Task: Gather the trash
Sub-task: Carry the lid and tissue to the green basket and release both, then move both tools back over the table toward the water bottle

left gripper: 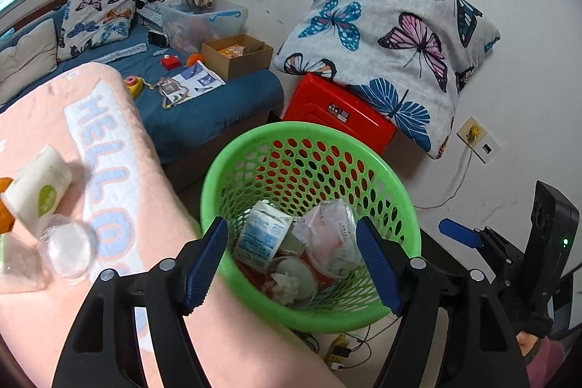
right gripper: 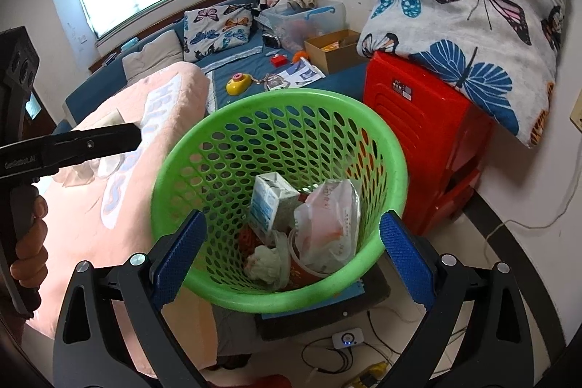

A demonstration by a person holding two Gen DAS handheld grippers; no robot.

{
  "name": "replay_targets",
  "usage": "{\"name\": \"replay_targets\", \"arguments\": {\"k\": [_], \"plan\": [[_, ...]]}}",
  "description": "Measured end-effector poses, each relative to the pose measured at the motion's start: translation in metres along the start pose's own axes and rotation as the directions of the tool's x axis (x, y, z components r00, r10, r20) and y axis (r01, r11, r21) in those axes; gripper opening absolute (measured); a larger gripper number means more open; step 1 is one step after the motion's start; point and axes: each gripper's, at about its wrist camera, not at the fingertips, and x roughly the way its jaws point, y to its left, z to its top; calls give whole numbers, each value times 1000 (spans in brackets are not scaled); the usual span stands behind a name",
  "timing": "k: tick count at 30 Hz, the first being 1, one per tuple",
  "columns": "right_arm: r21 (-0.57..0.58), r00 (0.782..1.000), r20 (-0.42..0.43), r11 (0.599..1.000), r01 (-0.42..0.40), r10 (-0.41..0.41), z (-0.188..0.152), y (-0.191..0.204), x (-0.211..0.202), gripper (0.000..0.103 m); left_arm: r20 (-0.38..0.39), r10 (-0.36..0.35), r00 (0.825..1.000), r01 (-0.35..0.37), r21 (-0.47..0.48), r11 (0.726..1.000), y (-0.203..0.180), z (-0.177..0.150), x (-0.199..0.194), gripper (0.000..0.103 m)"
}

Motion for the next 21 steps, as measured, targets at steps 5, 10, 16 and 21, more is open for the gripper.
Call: {"name": "replay_targets", "arguments": {"k": [5, 10, 16, 21], "plan": [[-39, 1000, 6, 999, -21, 21, 3, 17, -2, 95, 41, 43, 998, -43, -11, 999, 17, -9, -28, 70], [-94, 998, 6, 994, -58, 58, 7, 45, 0, 95, 74, 102, 992, -98, -49, 994, 45, -22, -60, 70], [-159, 994, -18, 981, -110, 108, 12, 81, 11, 95, 97, 186, 978, -175, -112, 978, 87, -41, -95, 70], [-222, 987, -41, 962, -160, 155, 17, 117, 23, 95, 93, 243, 966, -230, -133, 964, 121, -57, -117, 70]]}}
